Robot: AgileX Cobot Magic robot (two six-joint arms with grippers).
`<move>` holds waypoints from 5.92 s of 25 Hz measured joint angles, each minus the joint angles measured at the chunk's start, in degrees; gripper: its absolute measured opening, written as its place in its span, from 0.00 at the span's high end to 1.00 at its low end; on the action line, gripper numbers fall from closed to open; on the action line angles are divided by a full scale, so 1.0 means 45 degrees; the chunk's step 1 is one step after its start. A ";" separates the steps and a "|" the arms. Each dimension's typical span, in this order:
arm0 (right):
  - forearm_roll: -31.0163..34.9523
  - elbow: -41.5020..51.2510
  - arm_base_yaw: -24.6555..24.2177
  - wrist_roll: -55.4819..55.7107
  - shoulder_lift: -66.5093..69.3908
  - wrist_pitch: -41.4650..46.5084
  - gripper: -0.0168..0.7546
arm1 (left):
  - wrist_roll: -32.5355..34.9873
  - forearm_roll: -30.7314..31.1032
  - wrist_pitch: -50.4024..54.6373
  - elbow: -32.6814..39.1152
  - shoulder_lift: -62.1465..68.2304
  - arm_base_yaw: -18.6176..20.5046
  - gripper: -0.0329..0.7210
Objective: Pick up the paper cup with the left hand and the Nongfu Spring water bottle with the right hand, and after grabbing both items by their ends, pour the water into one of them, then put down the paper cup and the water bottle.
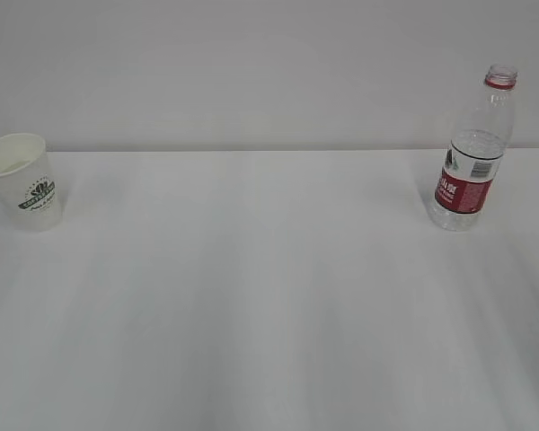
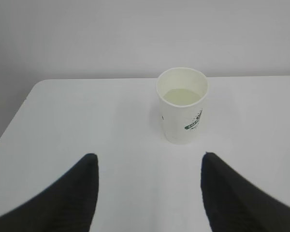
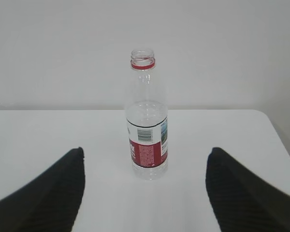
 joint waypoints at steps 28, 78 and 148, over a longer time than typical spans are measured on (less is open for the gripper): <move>-0.0345 -0.1516 0.0000 0.0101 -0.1323 0.5490 0.22 | 0.0000 -0.1290 0.3253 -0.1935 -0.0075 0.0000 0.32; 0.1141 -0.1668 0.0000 -0.1447 -0.2088 0.8763 0.22 | 0.1072 -0.2147 0.7727 -0.2245 -0.2428 -0.0957 0.34; 0.0135 -0.1573 0.0000 -0.1921 -0.9571 1.4711 0.22 | 0.1829 -0.2694 1.1640 -0.1249 -0.8667 -0.0979 0.52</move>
